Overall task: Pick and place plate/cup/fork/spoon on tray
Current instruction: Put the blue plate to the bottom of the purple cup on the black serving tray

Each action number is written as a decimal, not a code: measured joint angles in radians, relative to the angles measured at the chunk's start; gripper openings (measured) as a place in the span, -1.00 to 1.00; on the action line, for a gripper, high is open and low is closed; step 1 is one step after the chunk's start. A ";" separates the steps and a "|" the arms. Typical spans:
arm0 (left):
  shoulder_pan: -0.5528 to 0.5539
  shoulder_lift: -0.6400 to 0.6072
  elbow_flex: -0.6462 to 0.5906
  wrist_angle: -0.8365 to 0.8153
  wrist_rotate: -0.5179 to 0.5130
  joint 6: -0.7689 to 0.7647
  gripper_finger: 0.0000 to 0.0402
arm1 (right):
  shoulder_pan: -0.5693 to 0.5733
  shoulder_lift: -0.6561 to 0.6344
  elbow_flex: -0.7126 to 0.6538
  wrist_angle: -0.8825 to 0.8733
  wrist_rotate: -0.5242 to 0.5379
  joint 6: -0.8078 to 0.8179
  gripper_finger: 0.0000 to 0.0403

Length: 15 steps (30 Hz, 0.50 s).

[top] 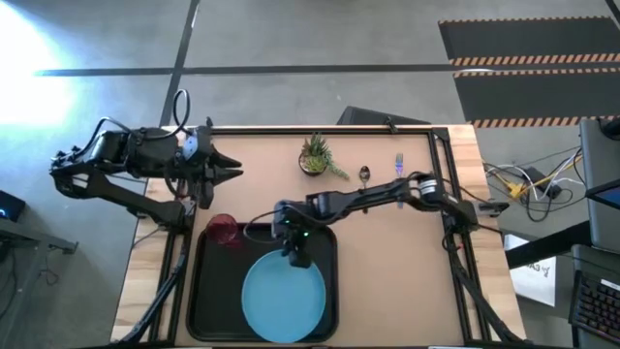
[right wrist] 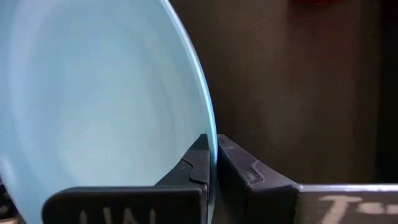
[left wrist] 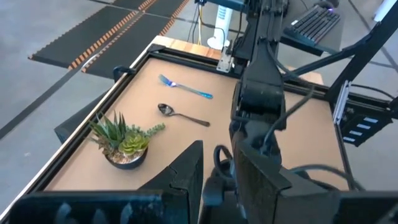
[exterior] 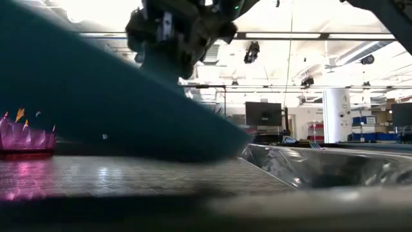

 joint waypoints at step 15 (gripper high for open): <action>0.000 -0.051 0.000 -0.021 0.000 0.001 -0.64 | -0.004 0.164 0.251 -0.071 0.000 -0.019 -0.96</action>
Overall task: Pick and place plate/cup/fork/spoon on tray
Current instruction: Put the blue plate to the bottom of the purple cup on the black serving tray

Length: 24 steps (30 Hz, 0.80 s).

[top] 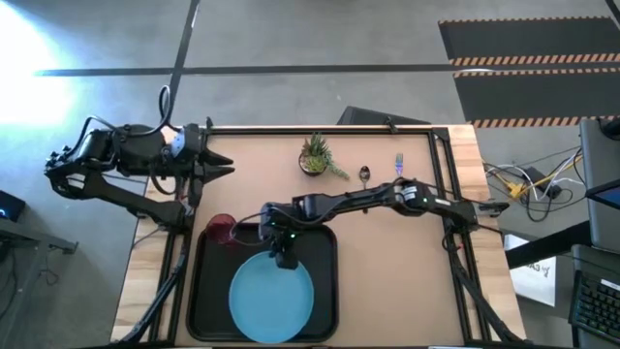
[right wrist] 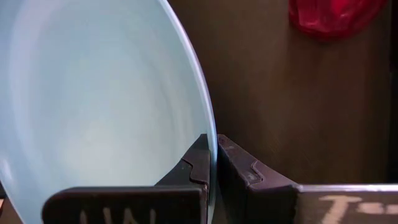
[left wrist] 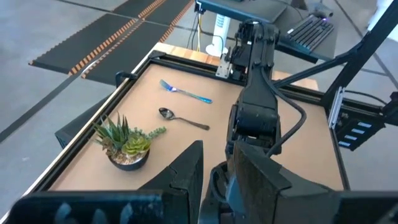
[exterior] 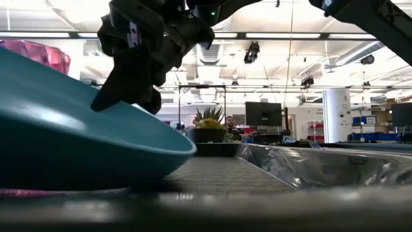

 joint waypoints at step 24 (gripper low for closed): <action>0.000 0.004 0.000 -0.003 0.000 0.000 -0.64 | -0.002 0.002 0.003 -0.008 0.011 -0.027 -0.68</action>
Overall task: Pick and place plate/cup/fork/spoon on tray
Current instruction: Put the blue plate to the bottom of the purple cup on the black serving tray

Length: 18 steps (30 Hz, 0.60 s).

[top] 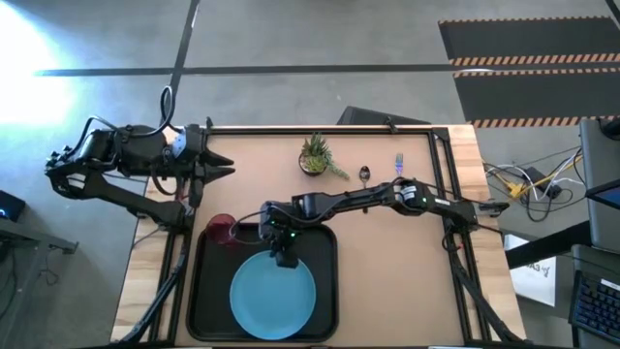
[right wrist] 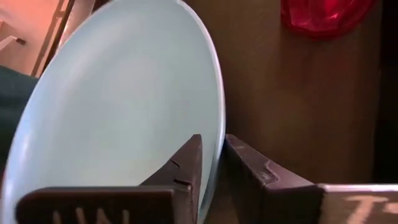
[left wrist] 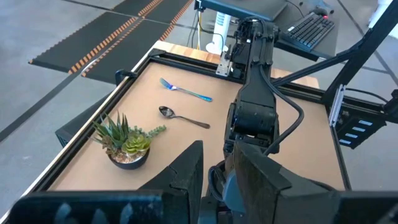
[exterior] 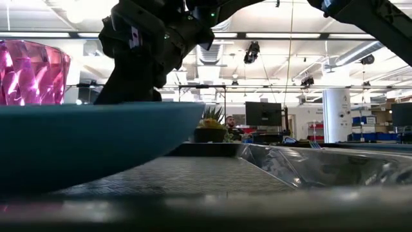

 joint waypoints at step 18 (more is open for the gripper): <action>0.000 0.001 0.000 -0.018 -0.021 0.000 -0.64 | -0.003 -0.005 0.239 -0.695 0.116 -0.099 -0.85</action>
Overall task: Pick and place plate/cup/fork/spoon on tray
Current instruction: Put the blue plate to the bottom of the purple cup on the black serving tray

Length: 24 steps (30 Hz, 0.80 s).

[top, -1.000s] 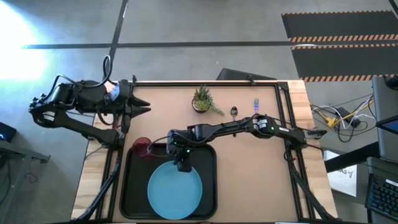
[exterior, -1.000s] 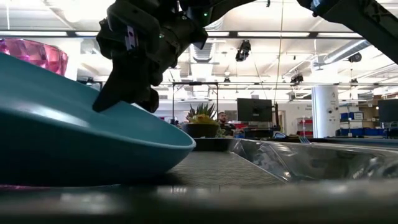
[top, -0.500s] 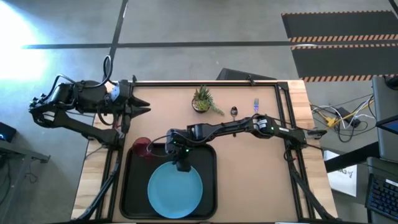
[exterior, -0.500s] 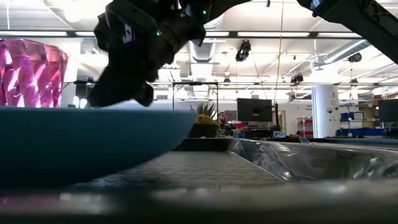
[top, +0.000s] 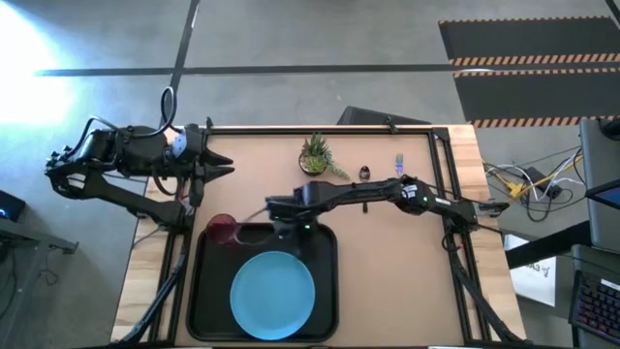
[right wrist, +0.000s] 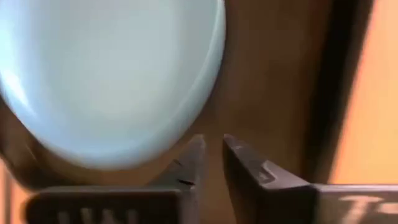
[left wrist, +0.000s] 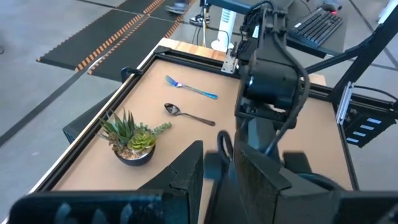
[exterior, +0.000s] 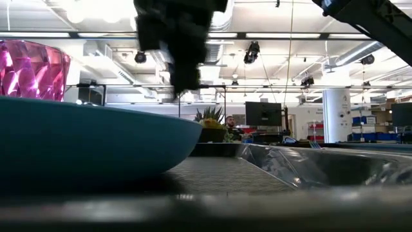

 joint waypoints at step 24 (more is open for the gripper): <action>0.000 -0.003 0.000 -0.006 -0.005 0.021 -0.64 | 0.084 -0.002 -0.189 0.214 -0.127 0.158 -0.96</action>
